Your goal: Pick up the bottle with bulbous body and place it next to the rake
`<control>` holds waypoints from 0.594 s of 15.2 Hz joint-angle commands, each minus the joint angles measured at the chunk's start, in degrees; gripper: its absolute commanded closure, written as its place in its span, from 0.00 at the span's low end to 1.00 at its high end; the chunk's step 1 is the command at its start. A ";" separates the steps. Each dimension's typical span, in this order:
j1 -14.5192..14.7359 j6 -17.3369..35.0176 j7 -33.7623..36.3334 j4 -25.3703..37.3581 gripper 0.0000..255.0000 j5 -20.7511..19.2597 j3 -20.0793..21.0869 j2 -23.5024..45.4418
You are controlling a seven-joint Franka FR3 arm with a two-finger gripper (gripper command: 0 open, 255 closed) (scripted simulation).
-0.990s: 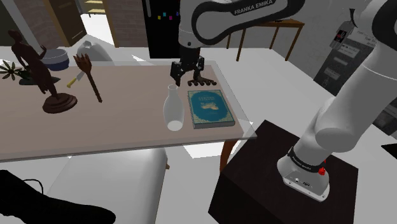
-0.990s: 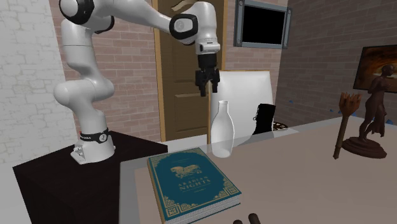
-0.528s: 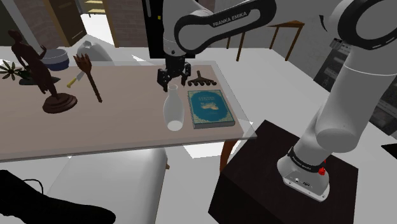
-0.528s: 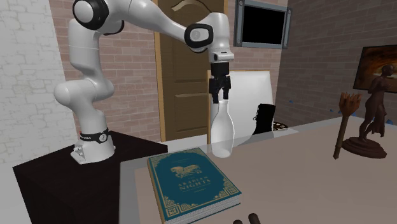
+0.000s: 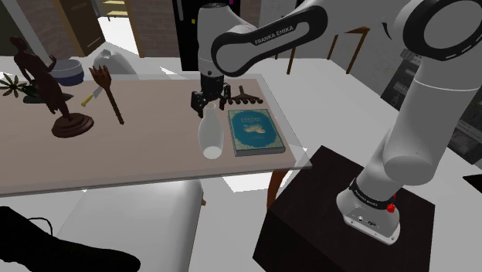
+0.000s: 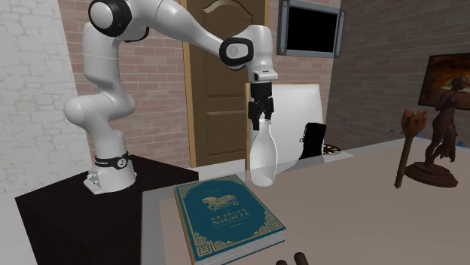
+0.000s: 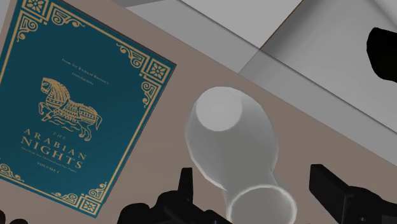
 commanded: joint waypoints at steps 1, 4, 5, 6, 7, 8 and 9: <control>0.00 0.08 0.01 -0.04 0.00 -0.01 0.00 0.02; 0.00 0.07 0.01 -0.04 0.00 -0.01 0.00 0.01; 0.00 0.07 0.01 -0.04 1.00 -0.01 0.00 0.01; 0.00 0.07 0.01 -0.04 1.00 -0.01 0.00 0.01; 0.00 0.07 0.01 -0.04 1.00 -0.01 0.00 0.01; 0.00 0.07 0.01 -0.05 1.00 -0.01 0.00 0.01; 0.00 0.06 0.01 -0.04 1.00 -0.01 0.00 0.01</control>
